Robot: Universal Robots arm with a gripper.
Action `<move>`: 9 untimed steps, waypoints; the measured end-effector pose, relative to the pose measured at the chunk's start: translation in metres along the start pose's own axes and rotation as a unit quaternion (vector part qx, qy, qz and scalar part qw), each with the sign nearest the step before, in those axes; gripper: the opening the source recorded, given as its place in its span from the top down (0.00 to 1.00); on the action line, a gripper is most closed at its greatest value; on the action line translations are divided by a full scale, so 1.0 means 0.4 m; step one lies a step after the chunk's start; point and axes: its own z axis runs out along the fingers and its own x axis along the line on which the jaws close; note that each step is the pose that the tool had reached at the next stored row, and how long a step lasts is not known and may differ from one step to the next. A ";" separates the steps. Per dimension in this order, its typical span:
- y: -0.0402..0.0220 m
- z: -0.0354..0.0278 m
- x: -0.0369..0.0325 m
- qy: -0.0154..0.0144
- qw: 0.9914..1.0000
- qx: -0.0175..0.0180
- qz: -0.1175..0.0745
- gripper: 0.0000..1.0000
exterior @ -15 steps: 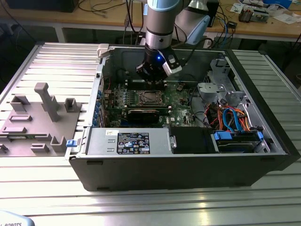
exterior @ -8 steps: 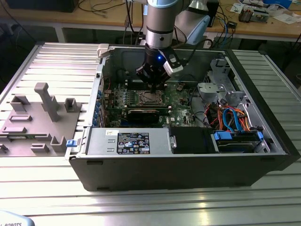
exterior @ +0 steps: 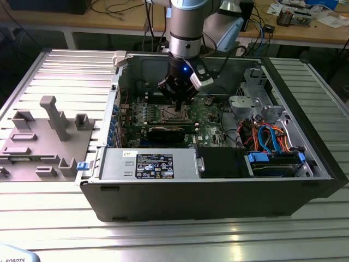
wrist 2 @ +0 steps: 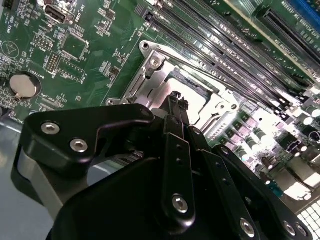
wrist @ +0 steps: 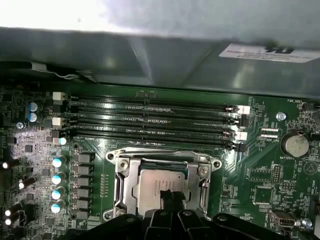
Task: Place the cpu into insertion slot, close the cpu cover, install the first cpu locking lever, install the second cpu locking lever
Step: 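Install the first cpu locking lever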
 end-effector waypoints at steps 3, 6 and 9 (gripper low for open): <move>-0.001 -0.008 0.000 0.000 1.000 0.000 0.000 0.89; -0.002 -0.021 0.000 0.000 1.000 0.000 0.000 0.89; -0.002 -0.023 0.000 0.000 1.000 0.000 0.000 0.89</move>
